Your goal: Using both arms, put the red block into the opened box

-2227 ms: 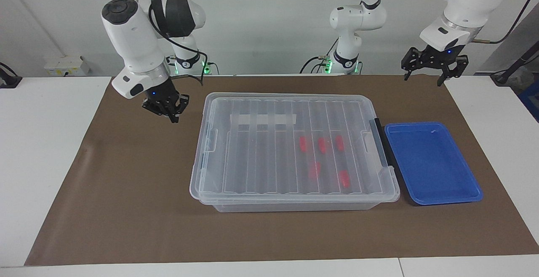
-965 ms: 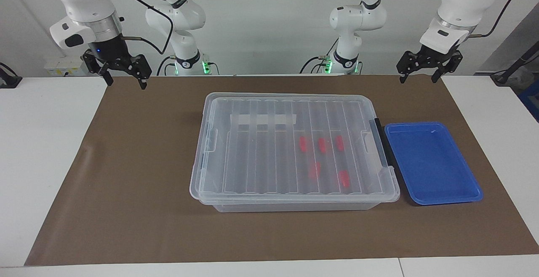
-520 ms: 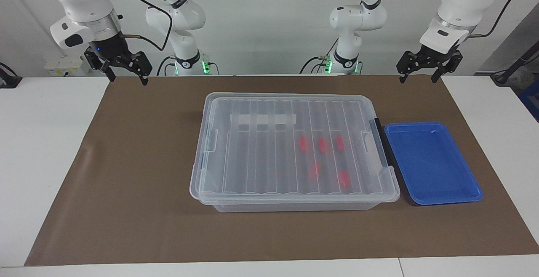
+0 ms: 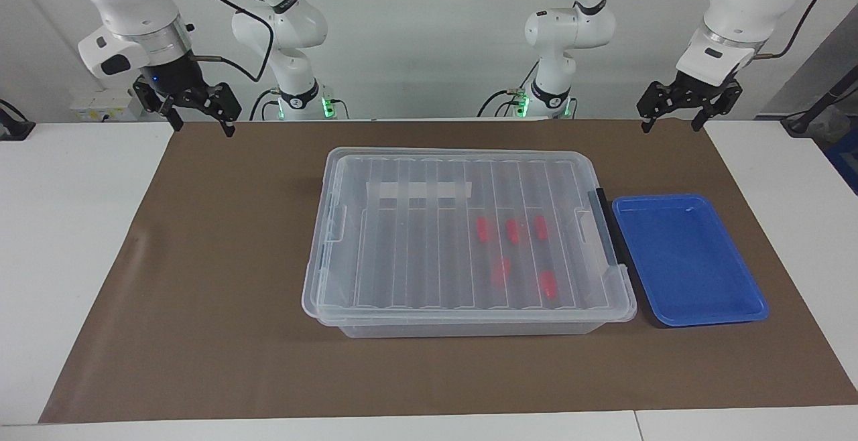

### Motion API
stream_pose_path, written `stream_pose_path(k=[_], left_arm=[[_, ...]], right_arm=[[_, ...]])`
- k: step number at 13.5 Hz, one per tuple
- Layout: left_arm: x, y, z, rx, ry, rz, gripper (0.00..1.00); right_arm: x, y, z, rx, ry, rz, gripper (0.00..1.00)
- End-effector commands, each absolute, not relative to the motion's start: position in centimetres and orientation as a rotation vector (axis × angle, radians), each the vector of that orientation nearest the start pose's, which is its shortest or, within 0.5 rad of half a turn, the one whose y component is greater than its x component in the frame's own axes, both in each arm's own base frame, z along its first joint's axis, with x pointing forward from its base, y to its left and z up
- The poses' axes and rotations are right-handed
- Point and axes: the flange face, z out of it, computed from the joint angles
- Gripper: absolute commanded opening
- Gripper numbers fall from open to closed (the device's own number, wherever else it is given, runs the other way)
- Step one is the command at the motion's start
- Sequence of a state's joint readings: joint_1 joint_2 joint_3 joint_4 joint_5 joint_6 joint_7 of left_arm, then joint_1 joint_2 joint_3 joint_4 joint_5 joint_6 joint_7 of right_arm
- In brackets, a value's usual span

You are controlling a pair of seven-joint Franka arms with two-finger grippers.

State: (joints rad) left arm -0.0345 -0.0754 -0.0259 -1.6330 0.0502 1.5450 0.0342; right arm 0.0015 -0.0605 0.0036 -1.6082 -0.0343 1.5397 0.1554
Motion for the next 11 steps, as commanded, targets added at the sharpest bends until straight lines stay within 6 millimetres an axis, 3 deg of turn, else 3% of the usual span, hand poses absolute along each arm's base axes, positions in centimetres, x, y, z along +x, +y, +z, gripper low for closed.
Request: stream_pose_path(k=[1, 11], left_arm=[[51.84, -2.66, 63.44, -3.089, 0.124, 0.010, 1.00], [51.84, -2.66, 63.44, -3.089, 0.124, 0.010, 1.00]], right_arm=[[53.16, 0.04, 63.48, -3.147, 0.257, 0.012, 1.00], [53.13, 0.45, 63.25, -3.148, 0.250, 0.022, 1.00]])
